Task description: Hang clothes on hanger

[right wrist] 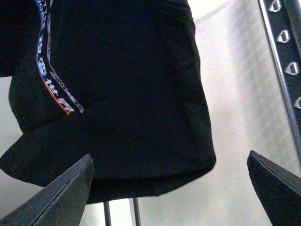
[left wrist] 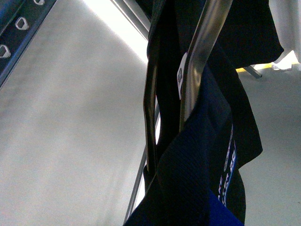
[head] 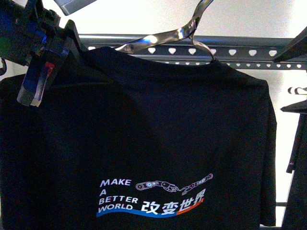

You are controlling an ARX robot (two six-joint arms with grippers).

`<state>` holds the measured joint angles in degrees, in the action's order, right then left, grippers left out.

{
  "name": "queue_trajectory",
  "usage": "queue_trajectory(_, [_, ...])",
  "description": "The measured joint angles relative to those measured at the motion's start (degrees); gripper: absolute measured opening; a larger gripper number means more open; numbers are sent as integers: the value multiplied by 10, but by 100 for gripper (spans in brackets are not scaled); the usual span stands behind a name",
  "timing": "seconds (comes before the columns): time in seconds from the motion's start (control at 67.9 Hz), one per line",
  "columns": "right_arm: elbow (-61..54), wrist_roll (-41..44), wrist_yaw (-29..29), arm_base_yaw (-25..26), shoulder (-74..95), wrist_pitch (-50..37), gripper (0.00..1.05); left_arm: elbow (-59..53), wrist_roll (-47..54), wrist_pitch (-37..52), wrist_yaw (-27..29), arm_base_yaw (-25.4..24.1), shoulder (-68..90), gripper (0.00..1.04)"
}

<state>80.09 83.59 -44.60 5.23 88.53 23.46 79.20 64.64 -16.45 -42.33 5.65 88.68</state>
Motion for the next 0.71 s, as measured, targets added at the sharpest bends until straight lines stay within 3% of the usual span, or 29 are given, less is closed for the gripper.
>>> queue_trajectory(0.28, [51,-41,23,-47,60,-23,97,0,0,0,0,0,0,4])
queue_trajectory(0.707, [65,-63,65,-57,140,-59,94,0,1,0,1,0,0,4])
